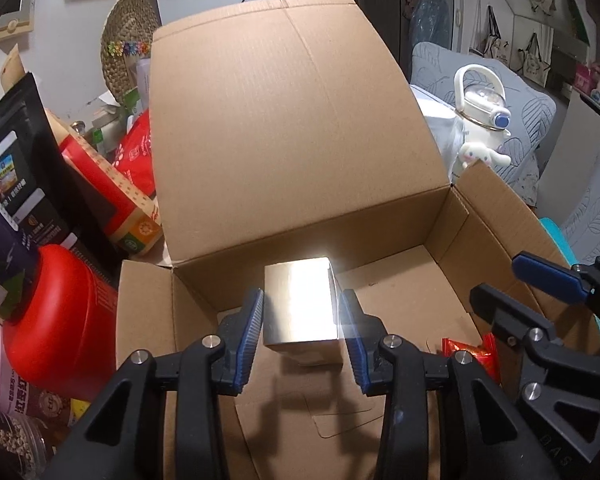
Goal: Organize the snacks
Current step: 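Open the right tool to drop the candy while the left tool lowers the gold box into the box, then withdraw both tools from the cardboard box back over the snacks, then grasp the blue tube with white cap with the left tool, then lift the blue tube with the left tool while the right tool grasps the brown cereal bag, then raise the blue tube and cereal bag toward the cardboard box with both tools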
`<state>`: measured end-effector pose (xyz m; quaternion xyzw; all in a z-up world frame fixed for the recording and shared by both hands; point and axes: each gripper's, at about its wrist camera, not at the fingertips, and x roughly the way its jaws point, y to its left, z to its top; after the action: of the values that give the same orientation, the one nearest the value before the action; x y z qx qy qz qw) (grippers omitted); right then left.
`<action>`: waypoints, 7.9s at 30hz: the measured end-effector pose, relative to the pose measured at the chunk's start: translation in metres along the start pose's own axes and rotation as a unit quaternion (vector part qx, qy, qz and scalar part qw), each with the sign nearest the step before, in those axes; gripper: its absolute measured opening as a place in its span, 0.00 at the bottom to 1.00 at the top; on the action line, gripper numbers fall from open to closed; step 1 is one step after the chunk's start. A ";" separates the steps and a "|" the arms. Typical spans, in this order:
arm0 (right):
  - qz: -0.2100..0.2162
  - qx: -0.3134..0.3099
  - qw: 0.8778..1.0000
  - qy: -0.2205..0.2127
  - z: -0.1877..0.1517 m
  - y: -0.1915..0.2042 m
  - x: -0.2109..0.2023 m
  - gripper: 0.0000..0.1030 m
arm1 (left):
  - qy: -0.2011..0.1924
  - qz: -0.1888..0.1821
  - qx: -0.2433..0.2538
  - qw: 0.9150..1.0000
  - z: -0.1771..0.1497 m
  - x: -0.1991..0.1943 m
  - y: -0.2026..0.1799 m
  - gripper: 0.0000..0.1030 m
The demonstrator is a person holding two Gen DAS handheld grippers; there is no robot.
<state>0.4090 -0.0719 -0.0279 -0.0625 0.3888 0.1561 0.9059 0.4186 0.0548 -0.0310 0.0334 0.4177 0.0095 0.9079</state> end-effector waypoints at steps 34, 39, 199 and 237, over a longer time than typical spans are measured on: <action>-0.012 -0.003 0.994 -0.110 -0.003 0.015 -0.148 0.39 | -0.104 -0.003 -0.014 0.994 -0.005 -0.154 0.001 0.38; -0.014 -0.006 0.991 -0.135 -0.014 0.019 -0.181 0.47 | -0.125 -0.005 -0.011 0.992 -0.014 -0.184 -0.001 0.38; 0.062 0.126 0.986 0.091 -0.277 0.008 -0.146 0.57 | 0.097 -0.140 0.002 0.985 -0.294 -0.154 -0.029 0.27; 0.087 0.047 0.994 0.053 -0.294 0.052 -0.186 0.54 | 0.018 -0.173 0.001 0.985 -0.285 -0.202 -0.030 0.27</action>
<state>0.0696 -0.1353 -0.0952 0.0060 0.4467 0.2121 0.8691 0.0708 0.0311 -0.0646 -0.0385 0.4336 -0.1482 0.8880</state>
